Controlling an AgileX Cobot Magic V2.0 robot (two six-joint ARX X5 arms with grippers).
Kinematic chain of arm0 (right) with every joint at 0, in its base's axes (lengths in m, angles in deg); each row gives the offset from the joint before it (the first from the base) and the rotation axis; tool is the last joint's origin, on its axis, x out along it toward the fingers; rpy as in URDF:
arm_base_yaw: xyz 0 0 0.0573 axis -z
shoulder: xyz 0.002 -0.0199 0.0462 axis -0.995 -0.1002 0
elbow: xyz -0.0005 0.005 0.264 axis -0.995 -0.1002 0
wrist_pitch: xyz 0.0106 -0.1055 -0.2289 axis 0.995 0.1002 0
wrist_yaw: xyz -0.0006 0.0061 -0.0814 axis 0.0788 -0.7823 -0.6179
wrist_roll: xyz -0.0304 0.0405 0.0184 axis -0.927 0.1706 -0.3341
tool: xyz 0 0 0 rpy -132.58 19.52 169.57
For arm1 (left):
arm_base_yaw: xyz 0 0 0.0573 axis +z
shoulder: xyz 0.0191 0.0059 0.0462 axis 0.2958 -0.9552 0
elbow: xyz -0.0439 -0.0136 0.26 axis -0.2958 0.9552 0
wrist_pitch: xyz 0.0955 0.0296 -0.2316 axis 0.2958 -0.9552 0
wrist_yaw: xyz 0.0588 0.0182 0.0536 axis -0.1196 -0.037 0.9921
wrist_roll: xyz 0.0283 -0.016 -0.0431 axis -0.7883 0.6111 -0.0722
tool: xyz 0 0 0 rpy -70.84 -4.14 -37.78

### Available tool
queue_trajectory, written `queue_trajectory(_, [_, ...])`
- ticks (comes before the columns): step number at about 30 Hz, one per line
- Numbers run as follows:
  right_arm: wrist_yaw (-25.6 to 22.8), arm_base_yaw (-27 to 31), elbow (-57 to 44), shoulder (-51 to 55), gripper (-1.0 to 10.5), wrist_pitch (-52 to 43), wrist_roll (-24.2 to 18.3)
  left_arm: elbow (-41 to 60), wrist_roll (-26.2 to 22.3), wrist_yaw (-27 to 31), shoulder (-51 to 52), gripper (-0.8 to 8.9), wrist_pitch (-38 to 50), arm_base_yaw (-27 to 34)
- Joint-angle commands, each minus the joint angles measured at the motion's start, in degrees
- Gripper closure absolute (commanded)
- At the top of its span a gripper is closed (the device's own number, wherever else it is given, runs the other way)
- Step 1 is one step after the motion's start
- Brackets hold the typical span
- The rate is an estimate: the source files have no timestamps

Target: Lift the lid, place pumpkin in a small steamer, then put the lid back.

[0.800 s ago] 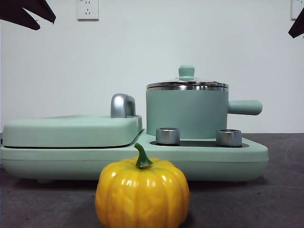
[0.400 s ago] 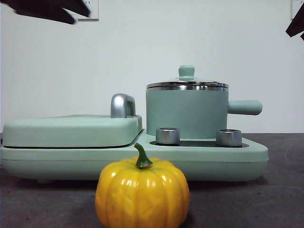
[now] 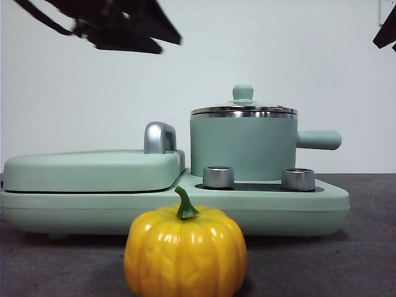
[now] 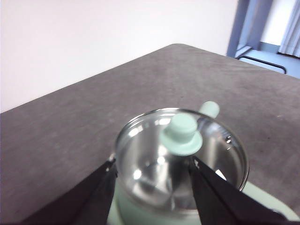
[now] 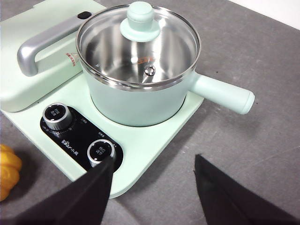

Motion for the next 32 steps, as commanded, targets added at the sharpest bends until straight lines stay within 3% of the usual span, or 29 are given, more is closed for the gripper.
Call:
queue_trajectory(1, [0.3, -0.2, 1.0, -0.3, 6.7, -0.6, 0.2, -3.8, 0.5, -0.2, -4.3, 5.6, 1.4, -1.7])
queue_trajectory(17, [0.3, -0.2, 1.0, -0.3, 6.7, -0.6, 0.2, -19.9, -0.8, -0.3, -21.2, 5.6, 1.4, -5.4])
queue_trajectory(32, [0.0, -0.2, 1.0, -0.4, 6.7, -1.4, 0.2, -21.0, -2.4, -0.2, -25.5, 5.6, 1.3, -7.1])
